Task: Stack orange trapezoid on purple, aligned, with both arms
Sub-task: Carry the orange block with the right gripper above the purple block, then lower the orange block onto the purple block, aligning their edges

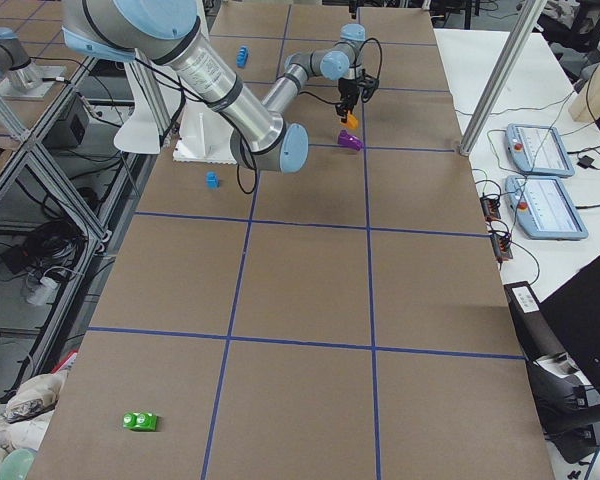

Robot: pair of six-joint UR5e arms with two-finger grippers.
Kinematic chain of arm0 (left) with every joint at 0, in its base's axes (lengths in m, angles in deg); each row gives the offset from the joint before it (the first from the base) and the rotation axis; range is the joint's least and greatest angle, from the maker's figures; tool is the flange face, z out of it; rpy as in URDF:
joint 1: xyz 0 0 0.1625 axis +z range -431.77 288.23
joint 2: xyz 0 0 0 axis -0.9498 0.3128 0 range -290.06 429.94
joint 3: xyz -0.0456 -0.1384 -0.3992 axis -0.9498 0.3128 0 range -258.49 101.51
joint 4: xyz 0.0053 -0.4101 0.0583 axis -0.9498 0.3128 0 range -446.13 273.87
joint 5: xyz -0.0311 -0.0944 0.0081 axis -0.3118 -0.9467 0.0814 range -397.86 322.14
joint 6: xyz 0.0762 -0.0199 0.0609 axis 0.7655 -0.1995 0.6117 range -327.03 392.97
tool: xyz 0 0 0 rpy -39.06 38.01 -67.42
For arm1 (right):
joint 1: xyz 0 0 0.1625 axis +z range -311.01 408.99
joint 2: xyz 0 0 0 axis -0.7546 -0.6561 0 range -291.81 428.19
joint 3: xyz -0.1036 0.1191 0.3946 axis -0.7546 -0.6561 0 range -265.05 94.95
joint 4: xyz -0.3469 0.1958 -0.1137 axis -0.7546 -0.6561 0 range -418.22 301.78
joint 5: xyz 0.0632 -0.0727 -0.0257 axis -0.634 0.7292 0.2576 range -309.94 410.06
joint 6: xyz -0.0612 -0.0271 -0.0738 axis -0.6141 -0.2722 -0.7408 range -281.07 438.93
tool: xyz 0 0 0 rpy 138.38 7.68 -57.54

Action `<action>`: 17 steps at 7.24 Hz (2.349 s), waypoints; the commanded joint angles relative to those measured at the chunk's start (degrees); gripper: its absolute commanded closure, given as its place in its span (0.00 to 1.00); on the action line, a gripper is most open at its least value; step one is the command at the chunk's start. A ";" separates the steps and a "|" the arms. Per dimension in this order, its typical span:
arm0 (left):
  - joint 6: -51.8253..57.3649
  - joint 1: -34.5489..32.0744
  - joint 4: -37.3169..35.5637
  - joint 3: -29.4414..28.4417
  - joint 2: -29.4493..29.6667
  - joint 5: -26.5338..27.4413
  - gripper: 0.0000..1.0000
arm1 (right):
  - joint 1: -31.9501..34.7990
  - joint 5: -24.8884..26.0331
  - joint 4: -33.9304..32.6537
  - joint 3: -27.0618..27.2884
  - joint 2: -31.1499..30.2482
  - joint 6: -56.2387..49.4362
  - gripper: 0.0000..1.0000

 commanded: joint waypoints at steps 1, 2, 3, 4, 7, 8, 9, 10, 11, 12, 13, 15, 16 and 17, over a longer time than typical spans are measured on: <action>0.00 0.09 0.01 -0.08 0.08 0.00 0.00 | 0.16 -0.05 2.13 -1.75 -0.16 0.40 1.00; -0.09 0.09 0.01 0.00 0.08 0.00 0.00 | 0.16 -0.05 2.13 -2.10 -0.25 0.48 1.00; -0.09 0.09 0.01 0.01 0.16 0.00 0.00 | -0.19 -0.05 2.13 -2.54 -0.43 0.40 1.00; 0.00 0.09 0.01 0.01 0.16 0.00 0.00 | -0.45 -0.05 2.13 -2.81 -0.43 0.40 1.00; 0.00 0.09 0.01 -0.08 0.08 0.08 0.00 | -0.72 -0.05 2.22 -2.81 -0.43 0.40 1.00; -0.09 0.09 0.01 -0.08 0.16 0.08 0.00 | -0.72 -0.05 2.22 -2.81 -0.43 0.31 1.00; -0.17 0.09 0.01 -0.17 0.16 0.08 0.00 | -0.72 -0.05 2.22 -3.07 -0.43 0.13 1.00; -0.18 0.09 0.01 -0.17 0.16 0.08 0.00 | -0.72 -0.05 2.39 -3.16 -0.52 0.05 1.00; -0.18 0.09 0.01 -0.34 0.16 0.08 0.00 | -0.72 -0.05 2.40 -3.16 -0.52 0.04 1.00; -0.18 0.09 0.01 -0.43 0.16 0.08 0.00 | -0.72 -0.05 2.48 -3.42 -0.52 0.04 1.00; -0.18 0.09 0.01 -0.43 0.16 0.08 0.00 | -0.80 0.04 2.57 -3.95 -0.52 -0.04 1.00; -0.18 0.18 0.01 -0.35 0.25 0.08 0.00 | -0.81 0.04 2.83 -3.95 -0.52 -0.13 1.00; -0.18 0.18 0.01 -0.35 0.34 0.08 0.00 | -0.98 0.04 5.01 -5.08 -0.61 0.04 1.00; -0.26 0.18 0.01 -0.35 0.34 0.08 0.00 | -0.98 0.04 6.16 -5.70 -0.61 -0.04 1.00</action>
